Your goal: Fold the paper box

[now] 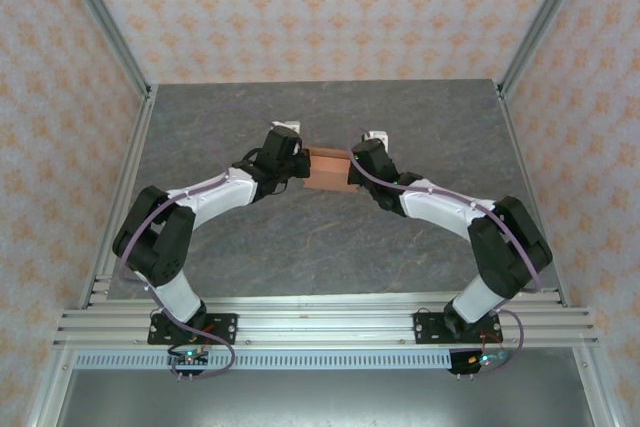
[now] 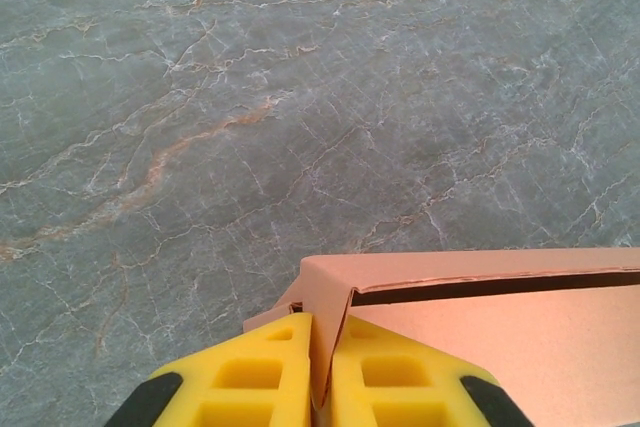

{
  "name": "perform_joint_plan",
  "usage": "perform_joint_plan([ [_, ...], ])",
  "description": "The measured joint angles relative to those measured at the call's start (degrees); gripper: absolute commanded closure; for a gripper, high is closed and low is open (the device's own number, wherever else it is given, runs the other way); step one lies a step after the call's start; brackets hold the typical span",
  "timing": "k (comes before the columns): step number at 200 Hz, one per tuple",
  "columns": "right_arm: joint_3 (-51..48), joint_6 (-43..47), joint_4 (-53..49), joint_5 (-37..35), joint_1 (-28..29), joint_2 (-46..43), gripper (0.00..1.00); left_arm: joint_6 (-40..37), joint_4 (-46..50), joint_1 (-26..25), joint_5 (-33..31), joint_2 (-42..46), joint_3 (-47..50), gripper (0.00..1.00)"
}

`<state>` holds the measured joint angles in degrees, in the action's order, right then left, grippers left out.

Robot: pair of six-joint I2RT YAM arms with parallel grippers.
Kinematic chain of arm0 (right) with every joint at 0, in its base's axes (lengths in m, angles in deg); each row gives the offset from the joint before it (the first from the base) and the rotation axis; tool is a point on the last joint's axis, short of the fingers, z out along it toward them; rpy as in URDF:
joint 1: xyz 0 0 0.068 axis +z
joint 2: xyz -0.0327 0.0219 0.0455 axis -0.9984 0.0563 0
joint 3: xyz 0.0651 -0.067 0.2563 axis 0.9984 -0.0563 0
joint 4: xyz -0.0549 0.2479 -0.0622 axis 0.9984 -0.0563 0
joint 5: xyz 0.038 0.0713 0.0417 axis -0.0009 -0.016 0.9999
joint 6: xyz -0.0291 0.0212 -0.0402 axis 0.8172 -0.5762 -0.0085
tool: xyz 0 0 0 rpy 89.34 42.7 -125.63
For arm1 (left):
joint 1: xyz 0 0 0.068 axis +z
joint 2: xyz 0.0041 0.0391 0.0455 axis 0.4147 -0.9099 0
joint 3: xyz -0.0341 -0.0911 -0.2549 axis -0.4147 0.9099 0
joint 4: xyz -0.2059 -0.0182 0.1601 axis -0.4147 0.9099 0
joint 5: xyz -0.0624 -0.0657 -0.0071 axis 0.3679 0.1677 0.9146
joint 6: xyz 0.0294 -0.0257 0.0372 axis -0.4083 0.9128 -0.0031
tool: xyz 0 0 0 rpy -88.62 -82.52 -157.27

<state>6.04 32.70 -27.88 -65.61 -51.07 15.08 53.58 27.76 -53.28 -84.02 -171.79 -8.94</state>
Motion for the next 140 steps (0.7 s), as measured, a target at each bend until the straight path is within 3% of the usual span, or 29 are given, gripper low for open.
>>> perform_joint_plan([
  [140, 0.07, 0.59, -0.11, -0.63, 0.74, 0.04, 1.0, 0.76, 5.2, -0.5, 1.84, 4.07, 0.57, 0.47],
])
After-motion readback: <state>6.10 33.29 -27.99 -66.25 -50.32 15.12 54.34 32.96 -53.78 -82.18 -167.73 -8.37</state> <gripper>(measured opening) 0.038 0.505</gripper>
